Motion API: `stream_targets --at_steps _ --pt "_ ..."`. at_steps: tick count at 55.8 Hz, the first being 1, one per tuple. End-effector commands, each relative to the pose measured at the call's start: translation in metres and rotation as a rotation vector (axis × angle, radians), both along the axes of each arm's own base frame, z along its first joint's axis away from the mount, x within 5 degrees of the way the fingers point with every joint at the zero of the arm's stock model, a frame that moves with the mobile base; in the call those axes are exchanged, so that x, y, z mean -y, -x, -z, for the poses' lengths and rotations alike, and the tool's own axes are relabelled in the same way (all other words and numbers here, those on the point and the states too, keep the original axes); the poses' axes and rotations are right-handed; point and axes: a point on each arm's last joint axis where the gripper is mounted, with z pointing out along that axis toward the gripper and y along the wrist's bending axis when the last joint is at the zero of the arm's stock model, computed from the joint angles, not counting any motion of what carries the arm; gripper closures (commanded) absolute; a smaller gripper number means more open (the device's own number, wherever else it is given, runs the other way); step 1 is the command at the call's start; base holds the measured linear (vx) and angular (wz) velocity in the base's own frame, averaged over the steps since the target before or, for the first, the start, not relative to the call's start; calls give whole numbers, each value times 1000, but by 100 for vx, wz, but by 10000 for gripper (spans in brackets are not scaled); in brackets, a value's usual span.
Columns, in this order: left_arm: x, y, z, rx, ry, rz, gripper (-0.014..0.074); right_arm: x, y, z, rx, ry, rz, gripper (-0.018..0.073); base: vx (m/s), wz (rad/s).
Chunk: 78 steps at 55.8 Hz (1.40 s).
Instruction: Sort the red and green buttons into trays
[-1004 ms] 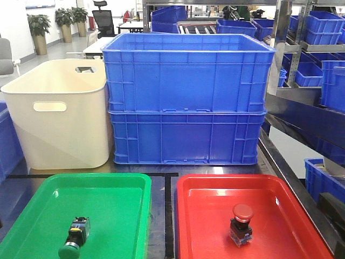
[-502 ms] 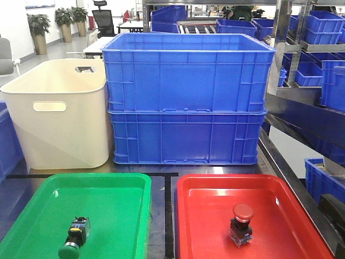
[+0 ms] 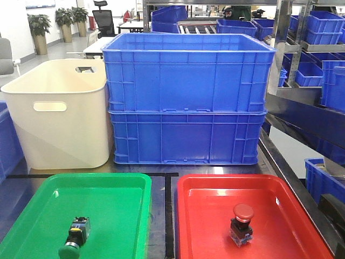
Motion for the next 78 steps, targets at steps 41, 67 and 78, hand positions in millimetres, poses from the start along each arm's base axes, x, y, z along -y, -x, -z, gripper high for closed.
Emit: stream_targets --at_steps 41,67,78 --pt "-11 36 67 102 22 -105 603 -2 1 -14 66 9 -31 57 0 0" --pt "-11 36 67 99 21 -105 603 -2 1 -14 66 8 -31 57 0 0" --pt "-11 36 67 99 21 -105 603 -2 1 -14 66 8 -31 57 0 0"
